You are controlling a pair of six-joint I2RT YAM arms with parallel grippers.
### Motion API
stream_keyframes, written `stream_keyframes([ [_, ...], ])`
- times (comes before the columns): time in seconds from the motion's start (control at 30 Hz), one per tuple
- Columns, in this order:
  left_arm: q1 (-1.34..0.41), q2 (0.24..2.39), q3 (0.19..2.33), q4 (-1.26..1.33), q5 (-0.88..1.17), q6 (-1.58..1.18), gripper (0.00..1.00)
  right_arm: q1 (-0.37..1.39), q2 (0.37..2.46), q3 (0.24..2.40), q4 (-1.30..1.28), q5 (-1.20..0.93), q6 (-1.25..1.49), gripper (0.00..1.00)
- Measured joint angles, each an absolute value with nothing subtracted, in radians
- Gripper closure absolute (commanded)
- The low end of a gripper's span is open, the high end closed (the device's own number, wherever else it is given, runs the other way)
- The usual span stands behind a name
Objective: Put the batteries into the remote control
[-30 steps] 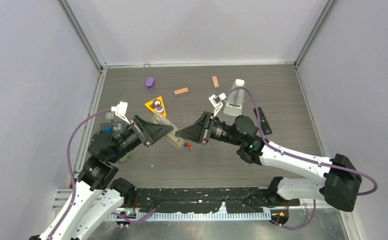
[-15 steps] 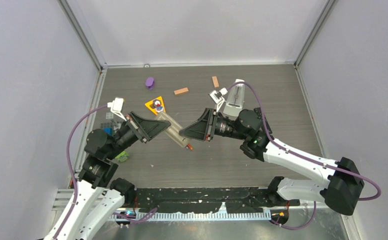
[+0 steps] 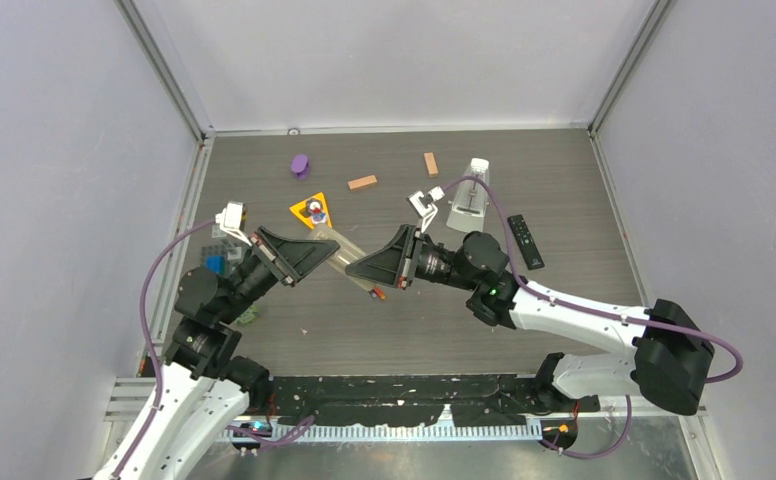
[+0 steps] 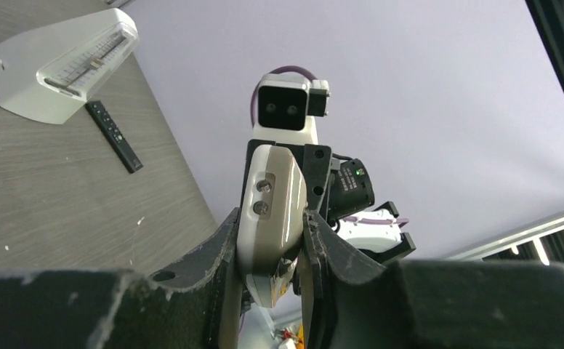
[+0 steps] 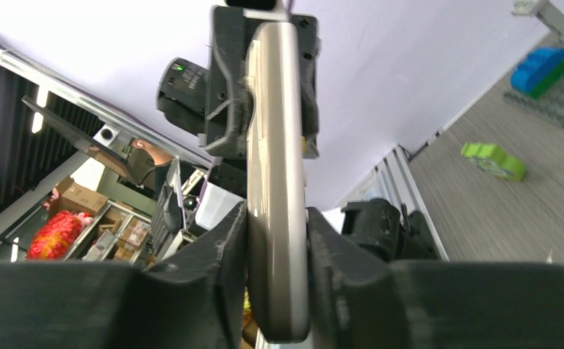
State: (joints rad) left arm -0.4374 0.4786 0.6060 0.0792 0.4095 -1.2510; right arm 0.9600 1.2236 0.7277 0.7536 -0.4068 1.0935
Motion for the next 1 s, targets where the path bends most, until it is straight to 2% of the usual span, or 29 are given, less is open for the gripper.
stream_keyframes([
  [0.03,-0.436,0.476,0.599,0.088,0.406,-1.259,0.73,0.961,1.229,0.728,0.767,-0.402,1.100,0.92],
  [0.07,-0.436,0.474,0.597,0.094,0.400,-1.263,0.59,0.963,1.234,0.727,0.775,-0.400,1.107,0.94],
  [0.13,-0.436,0.467,0.595,0.095,0.393,-1.259,0.43,0.963,1.243,0.727,0.791,-0.398,1.111,0.95],
  [0.2,-0.433,0.456,0.598,0.083,0.399,-1.230,0.37,0.963,1.244,0.727,0.786,-0.400,1.113,0.95],
  [0.3,-0.388,0.451,0.660,-0.021,0.468,-1.143,0.35,0.956,1.243,0.728,0.753,-0.427,1.094,0.95],
  [0.47,-0.273,0.508,0.770,-0.141,0.677,-1.037,0.38,0.933,1.216,0.782,0.622,-0.537,1.002,0.95],
  [0.73,-0.234,0.588,0.776,-0.157,0.955,-0.978,0.63,0.912,1.198,0.870,0.382,-0.689,0.864,0.95],
  [0.8,-0.232,0.591,0.776,-0.171,0.989,-0.960,0.68,0.906,1.195,0.875,0.357,-0.718,0.848,0.94],
  [0.93,-0.229,0.595,0.776,-0.197,1.035,-0.930,0.71,0.897,1.190,0.885,0.325,-0.762,0.831,0.93],
  [1.0,-0.229,0.598,0.776,-0.199,1.048,-0.929,0.80,0.894,1.190,0.892,0.311,-0.775,0.825,0.92],
])
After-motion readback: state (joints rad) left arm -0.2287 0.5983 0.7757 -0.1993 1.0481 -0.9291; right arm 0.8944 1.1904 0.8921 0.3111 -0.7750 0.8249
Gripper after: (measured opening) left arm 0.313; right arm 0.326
